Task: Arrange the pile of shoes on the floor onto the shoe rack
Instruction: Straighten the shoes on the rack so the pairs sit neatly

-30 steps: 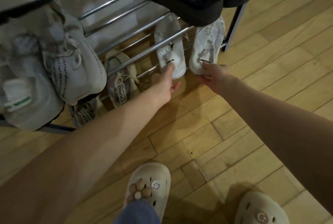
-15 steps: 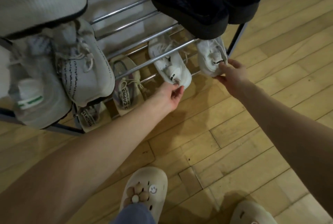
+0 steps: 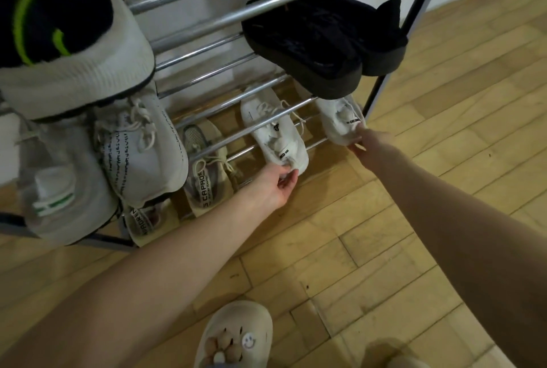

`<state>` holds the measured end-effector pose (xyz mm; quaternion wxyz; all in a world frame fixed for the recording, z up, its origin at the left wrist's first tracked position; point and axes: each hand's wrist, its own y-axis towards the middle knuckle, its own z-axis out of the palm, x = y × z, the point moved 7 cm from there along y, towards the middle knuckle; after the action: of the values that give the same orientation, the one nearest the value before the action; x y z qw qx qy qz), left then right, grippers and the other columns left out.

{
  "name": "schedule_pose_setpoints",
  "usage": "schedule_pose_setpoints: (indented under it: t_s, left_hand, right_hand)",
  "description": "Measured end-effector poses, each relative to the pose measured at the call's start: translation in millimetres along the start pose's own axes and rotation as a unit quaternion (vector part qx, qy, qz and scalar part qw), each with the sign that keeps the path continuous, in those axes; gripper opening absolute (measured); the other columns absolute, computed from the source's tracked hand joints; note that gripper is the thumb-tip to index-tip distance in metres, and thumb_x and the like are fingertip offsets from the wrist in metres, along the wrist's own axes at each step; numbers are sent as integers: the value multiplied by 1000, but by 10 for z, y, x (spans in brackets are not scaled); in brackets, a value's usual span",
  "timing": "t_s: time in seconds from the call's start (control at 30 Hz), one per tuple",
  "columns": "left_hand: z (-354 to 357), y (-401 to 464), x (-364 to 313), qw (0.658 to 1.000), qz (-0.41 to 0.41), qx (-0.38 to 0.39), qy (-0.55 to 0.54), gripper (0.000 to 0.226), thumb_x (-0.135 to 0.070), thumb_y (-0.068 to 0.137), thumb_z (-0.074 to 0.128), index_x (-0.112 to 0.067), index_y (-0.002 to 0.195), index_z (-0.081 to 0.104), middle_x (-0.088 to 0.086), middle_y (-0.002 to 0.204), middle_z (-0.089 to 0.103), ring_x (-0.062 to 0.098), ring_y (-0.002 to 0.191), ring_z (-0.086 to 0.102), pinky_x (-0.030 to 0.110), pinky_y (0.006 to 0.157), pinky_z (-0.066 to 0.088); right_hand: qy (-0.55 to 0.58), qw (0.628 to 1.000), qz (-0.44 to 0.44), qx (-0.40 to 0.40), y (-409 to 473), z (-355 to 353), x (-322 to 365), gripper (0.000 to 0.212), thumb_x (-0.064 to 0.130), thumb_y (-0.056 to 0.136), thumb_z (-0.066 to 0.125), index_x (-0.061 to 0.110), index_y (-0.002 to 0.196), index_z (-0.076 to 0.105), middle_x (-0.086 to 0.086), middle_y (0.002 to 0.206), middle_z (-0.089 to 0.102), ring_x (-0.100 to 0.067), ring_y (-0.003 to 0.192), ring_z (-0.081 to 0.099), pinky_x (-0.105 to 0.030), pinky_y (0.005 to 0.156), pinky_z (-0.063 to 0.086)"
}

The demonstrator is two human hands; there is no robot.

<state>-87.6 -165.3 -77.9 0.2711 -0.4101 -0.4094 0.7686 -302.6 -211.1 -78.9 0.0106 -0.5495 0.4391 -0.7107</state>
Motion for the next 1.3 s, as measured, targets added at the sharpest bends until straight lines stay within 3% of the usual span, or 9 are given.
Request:
schedule_pose_setpoints:
  t_s: [0.13, 0.3, 0.4, 0.5, 0.6, 0.7, 0.87, 1.17, 1.3]
  left_hand:
    - [2, 14, 4, 1000, -1, 1, -1, 5, 5, 91, 55, 1, 88, 57, 13, 90, 50, 20, 76, 55, 28, 78, 58]
    - [-15, 42, 14, 1000, -4, 2, 5, 4, 4, 92, 55, 2, 89, 56, 13, 90, 51, 19, 74, 57, 26, 64, 57]
    - [-7, 53, 16, 1000, -11, 5, -6, 3, 4, 92, 56, 2, 94, 58, 15, 91, 52, 20, 74, 57, 27, 61, 57]
    - [-6, 71, 19, 1000, -5, 8, -4, 22, 4, 91, 56, 3, 113, 58, 16, 95, 54, 20, 77, 58, 27, 68, 60]
    - [36, 50, 12, 1000, 3, 27, 10, 30, 4, 91, 57, 5, 121, 55, 17, 102, 55, 21, 85, 60, 27, 83, 56]
    - [147, 32, -9, 998, 9, 52, 30, 33, 5, 90, 57, 4, 123, 55, 19, 118, 56, 25, 107, 61, 28, 91, 54]
    - [419, 58, -43, 995, 28, 77, 60, 33, 3, 92, 55, 2, 125, 52, 18, 114, 57, 26, 100, 61, 30, 85, 55]
    - [675, 281, -103, 983, 75, 55, 156, 33, 0, 94, 52, 1, 127, 50, 16, 104, 58, 21, 79, 60, 27, 63, 59]
    - [715, 340, -112, 962, 117, 36, 242, 37, -13, 96, 55, -1, 131, 47, 18, 112, 59, 19, 70, 61, 26, 57, 58]
  right_hand:
    - [-22, 999, -26, -33, 18, -57, 108, 30, 12, 96, 57, -3, 122, 55, -9, 96, 58, -14, 68, 58, -33, 86, 57]
    - [-10, 999, -27, -44, -44, -39, 300, 11, 11, 97, 55, 1, 96, 51, -10, 97, 54, -14, 67, 54, -37, 92, 54]
    - [5, 1000, -8, -26, -20, -24, 372, 11, 9, 97, 54, 2, 104, 52, -11, 104, 53, -14, 71, 56, -33, 91, 54]
    - [44, 999, 26, 13, 59, -24, 313, 6, 5, 96, 54, 0, 98, 54, -13, 110, 52, -15, 71, 56, -28, 81, 55]
    - [32, 999, 27, 17, 115, -92, 182, 33, 4, 96, 53, -4, 128, 49, -18, 126, 54, -17, 76, 61, -22, 67, 58]
    - [42, 999, 32, 13, 49, -134, 117, 27, 3, 93, 58, -5, 118, 54, -18, 123, 60, -21, 96, 68, -16, 43, 52]
    - [43, 999, 15, 26, 53, -146, 119, 31, 5, 92, 61, -4, 121, 58, -16, 117, 64, -22, 94, 68, -26, 74, 59]
    - [45, 999, 3, 31, 81, -206, 111, 19, -4, 92, 48, 7, 104, 58, -12, 101, 65, -24, 95, 65, -33, 87, 57]
    - [37, 999, -15, 21, 89, -217, 113, 33, -9, 89, 48, 11, 113, 60, -13, 104, 67, -23, 86, 65, -30, 76, 58]
